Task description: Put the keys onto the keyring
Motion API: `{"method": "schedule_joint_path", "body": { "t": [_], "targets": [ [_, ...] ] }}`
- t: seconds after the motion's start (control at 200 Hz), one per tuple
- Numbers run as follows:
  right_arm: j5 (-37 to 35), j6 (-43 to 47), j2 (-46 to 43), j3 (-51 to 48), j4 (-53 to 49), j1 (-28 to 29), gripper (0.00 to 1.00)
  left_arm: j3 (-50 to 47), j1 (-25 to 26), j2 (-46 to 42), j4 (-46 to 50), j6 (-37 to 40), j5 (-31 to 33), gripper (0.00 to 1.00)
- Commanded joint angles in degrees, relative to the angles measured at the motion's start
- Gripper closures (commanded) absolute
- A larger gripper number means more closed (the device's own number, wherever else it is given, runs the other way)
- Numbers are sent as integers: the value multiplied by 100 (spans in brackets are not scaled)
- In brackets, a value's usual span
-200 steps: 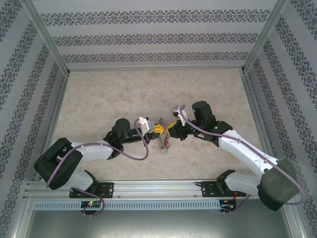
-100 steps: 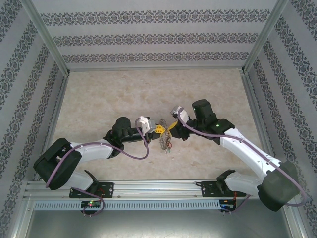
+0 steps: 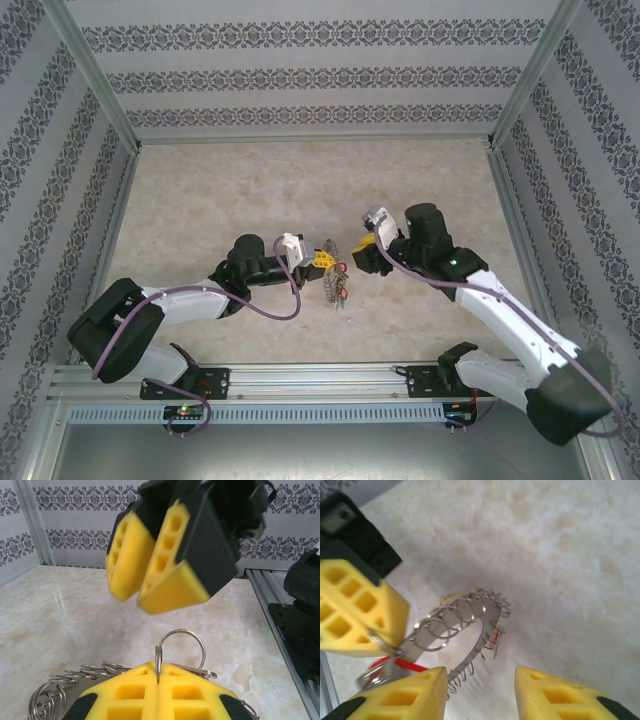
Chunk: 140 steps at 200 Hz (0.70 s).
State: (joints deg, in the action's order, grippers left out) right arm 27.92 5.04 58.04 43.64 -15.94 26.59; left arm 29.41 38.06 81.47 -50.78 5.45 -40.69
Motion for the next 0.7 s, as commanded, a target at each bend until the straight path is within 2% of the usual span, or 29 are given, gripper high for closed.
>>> {"method": "schedule_joint_path", "body": {
  "t": [0.0,0.095,0.195,0.335,0.505,0.694],
  "targets": [
    [424,-136,-314,-226,709,109,54,184,-71,-119,-197,-108,-46,100],
    [1138,-353,-159,-158,679,191,49,181,-71,-135,-186,-115,13,100],
    [735,-553,48,-139,643,456,47,186,-71,-148,-206,-114,43,100],
    [636,-873,265,-170,821,513,49,154,-69,-161,-268,-148,87,100],
    [656,-973,576,-6,583,497,72,105,-64,-194,-297,-132,157,100],
    [930,-1175,737,-4,594,356,85,-14,-68,-215,-454,-165,363,100]
  ]
}}
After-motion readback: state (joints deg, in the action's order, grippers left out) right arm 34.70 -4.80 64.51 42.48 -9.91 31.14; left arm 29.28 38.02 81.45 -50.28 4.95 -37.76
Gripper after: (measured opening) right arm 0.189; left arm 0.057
